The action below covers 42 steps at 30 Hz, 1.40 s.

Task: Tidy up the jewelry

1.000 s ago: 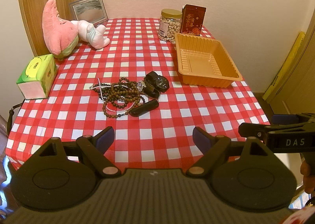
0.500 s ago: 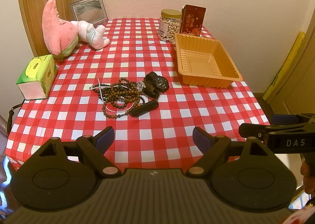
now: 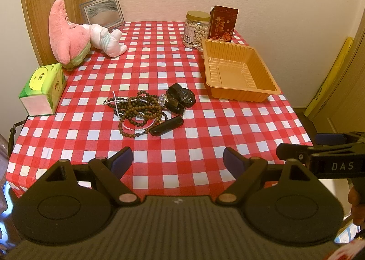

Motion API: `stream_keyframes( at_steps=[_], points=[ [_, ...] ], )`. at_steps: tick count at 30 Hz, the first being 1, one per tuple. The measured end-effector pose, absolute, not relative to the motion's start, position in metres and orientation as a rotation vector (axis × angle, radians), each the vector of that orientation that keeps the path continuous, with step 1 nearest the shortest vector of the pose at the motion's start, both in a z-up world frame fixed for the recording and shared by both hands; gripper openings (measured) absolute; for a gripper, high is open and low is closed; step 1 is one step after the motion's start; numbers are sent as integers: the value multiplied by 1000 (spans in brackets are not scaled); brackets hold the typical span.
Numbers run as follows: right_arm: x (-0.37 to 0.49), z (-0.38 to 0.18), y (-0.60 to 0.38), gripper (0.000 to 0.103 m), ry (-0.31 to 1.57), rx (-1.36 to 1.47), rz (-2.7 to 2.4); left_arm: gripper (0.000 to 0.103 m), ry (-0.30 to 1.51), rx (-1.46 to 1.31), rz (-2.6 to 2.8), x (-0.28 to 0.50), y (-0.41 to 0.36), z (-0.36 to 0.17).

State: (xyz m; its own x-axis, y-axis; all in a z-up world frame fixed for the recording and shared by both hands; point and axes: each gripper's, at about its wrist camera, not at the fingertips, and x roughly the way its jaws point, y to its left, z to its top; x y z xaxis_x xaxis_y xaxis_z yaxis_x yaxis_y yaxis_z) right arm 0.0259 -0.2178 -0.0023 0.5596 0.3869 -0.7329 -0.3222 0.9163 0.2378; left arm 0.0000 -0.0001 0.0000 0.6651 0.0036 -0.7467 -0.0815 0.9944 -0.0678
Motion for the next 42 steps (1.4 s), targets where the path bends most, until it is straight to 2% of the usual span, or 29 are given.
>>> stream_keyframes(
  at_steps=[42],
  points=[
    [39, -14, -230, 102, 878, 109, 386, 85, 853, -110, 75, 15, 10, -10]
  ],
)
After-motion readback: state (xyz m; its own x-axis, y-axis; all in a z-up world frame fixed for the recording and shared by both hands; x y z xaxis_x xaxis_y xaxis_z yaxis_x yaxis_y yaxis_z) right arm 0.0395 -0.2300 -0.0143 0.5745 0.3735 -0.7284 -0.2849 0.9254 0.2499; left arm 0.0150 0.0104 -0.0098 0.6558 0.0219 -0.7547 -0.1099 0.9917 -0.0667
